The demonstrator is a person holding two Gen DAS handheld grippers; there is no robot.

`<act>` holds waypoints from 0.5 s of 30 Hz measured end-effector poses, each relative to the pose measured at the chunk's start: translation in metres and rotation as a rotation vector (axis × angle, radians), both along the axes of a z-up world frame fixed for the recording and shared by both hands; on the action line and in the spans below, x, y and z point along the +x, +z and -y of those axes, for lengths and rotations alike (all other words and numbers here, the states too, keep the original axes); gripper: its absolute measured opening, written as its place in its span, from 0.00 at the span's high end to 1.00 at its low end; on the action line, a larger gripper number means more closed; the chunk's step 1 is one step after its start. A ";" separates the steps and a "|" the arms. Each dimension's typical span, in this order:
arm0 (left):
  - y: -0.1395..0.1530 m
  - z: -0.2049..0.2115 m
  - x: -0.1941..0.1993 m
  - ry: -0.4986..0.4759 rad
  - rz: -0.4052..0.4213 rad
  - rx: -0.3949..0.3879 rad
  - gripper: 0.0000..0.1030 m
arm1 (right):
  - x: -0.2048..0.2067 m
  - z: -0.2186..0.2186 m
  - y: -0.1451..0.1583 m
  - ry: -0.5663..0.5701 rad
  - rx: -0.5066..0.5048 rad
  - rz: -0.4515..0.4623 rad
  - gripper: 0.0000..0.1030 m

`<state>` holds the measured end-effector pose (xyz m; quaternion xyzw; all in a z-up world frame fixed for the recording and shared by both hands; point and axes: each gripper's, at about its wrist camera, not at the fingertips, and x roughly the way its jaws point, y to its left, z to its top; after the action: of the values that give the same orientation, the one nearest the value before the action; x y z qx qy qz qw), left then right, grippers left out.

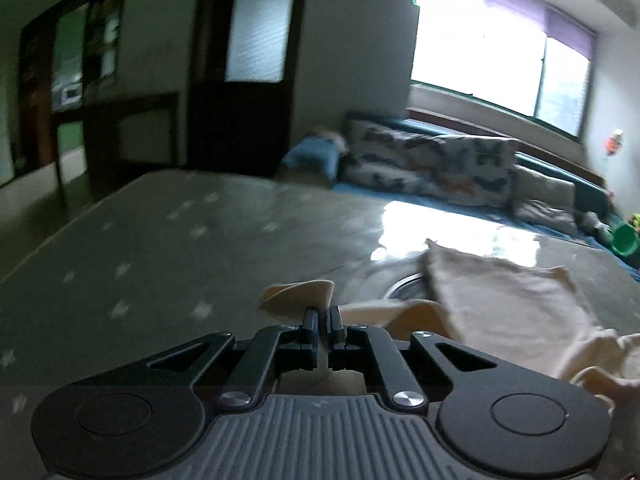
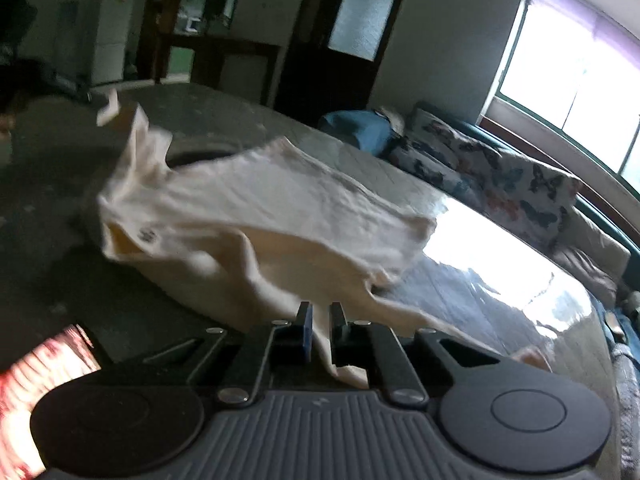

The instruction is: Fold clothes

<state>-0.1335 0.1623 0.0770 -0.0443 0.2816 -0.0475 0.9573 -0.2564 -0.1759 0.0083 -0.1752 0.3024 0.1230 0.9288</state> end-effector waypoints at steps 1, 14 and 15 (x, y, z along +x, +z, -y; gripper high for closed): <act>-0.002 -0.003 0.000 0.020 -0.006 0.010 0.96 | 0.001 -0.005 0.003 0.018 0.006 0.001 0.93; -0.016 -0.034 0.004 0.134 -0.042 0.032 0.96 | 0.052 -0.041 -0.007 0.081 0.233 -0.181 0.69; -0.018 -0.035 0.004 0.135 -0.044 0.036 0.96 | 0.054 -0.041 -0.007 0.077 0.247 -0.189 0.66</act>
<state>-0.1297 0.1971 0.0593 -0.0468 0.2997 0.0231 0.9526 -0.2024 -0.1346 0.0016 -0.0589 0.3640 0.2105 0.9054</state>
